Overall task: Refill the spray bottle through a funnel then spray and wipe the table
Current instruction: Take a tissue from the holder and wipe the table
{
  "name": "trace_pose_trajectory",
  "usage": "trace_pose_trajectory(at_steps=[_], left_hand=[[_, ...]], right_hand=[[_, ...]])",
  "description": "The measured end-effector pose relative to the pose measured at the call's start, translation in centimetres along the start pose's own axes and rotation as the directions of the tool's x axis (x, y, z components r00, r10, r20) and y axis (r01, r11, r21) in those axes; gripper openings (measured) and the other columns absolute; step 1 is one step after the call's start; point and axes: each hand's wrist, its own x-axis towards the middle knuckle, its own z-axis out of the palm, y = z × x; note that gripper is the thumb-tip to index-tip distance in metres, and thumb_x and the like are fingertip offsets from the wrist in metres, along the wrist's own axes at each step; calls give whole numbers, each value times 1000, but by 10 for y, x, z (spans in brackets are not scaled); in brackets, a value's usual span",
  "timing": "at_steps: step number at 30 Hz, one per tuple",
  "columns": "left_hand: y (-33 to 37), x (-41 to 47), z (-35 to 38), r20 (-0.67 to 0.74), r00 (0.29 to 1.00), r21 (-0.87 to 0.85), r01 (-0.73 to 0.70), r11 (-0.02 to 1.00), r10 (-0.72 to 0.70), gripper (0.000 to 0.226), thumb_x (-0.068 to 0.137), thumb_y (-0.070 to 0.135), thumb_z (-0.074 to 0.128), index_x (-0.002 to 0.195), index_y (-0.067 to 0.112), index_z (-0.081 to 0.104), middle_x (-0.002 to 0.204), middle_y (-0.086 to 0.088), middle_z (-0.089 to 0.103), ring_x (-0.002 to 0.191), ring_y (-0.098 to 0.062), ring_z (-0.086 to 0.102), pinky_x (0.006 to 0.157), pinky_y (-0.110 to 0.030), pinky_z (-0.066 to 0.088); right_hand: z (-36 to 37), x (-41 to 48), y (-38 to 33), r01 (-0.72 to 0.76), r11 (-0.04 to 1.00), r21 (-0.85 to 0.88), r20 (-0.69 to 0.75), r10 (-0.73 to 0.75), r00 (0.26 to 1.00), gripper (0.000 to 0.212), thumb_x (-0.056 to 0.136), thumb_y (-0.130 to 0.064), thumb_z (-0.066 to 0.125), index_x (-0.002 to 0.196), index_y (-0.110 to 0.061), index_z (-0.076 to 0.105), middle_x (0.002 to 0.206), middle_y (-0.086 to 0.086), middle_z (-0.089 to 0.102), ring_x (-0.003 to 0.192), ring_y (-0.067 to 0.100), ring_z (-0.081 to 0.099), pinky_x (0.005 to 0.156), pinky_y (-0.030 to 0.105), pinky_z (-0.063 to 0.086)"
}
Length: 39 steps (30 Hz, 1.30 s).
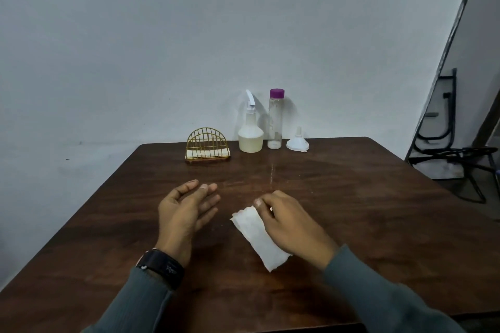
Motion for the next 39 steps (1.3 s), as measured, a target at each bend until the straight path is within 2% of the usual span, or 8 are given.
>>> trace_pose_trajectory(at_steps=[3, 5, 7, 11, 17, 22, 30, 39], left_hand=[[4, 10, -13, -11, 999, 69, -32, 997, 33, 24, 95, 10, 68, 117, 14, 61, 101, -7, 80, 92, -22, 78, 87, -41, 60], [8, 17, -20, -20, 998, 100, -61, 993, 64, 21, 96, 9, 67, 116, 15, 62, 102, -8, 79, 94, -23, 77, 88, -40, 59], [14, 25, -29, -38, 994, 114, -94, 989, 99, 24, 96, 7, 65, 119, 12, 61, 104, -10, 78, 96, -24, 77, 90, -41, 58], [24, 41, -43, -71, 984, 117, -152, 981, 161, 27, 97, 7, 65, 124, 9, 59, 106, -12, 77, 98, -26, 76, 93, -43, 58], [25, 65, -51, -121, 970, 106, -200, 974, 212, 22, 98, 7, 63, 118, 12, 57, 107, -12, 75, 90, -15, 76, 80, -30, 62], [21, 81, -46, -127, 964, 115, -218, 969, 232, 24, 98, 5, 63, 121, 9, 58, 101, -12, 76, 90, -17, 77, 65, -22, 62], [-6, 103, -36, -115, 961, 230, -219, 948, 250, 16, 94, 2, 68, 105, 13, 62, 89, -7, 79, 94, -27, 77, 84, -38, 61], [-12, 110, -50, -131, 936, 431, -242, 869, 325, 21, 87, 19, 80, 104, 13, 70, 94, -4, 78, 98, -19, 75, 91, -35, 59]], right_hand=[[11, -2, 7, 66, 986, -153, 175, -39, 984, 45, 111, -42, 32, 144, -19, 53, 149, -1, 50, 135, 15, 49, 110, 26, 38], [18, -3, 12, 73, 968, -241, 343, 14, 939, 64, 110, -51, 25, 162, -15, 25, 173, 2, 16, 159, 18, 13, 128, 30, 12], [24, -3, 15, 97, 944, -314, 422, 48, 905, 73, 107, -58, 15, 165, -16, 3, 173, 1, -10, 159, 15, -12, 129, 34, -5], [32, -2, 7, 142, 928, -343, 481, 44, 876, 77, 103, -65, 6, 163, -19, -12, 169, -3, -27, 153, 11, -30, 128, 39, -14], [68, -10, -50, 286, 937, -201, 599, -113, 793, 78, 102, -68, 9, 163, -25, -13, 169, -3, -28, 152, 14, -34, 125, 40, -19], [105, 34, -77, 326, 933, -152, 559, -191, 807, 70, 103, -65, 10, 164, -32, -4, 172, -1, -19, 156, 17, -25, 125, 41, -18], [114, 113, -49, 198, 940, -277, 473, -46, 880, 66, 105, -61, 8, 164, -35, -2, 172, -2, -18, 158, 20, -20, 126, 41, -15], [72, 43, -21, 88, 948, -307, 409, 48, 911, 74, 101, -69, 11, 164, -34, -8, 170, -3, -25, 155, 16, -28, 127, 42, -14]])
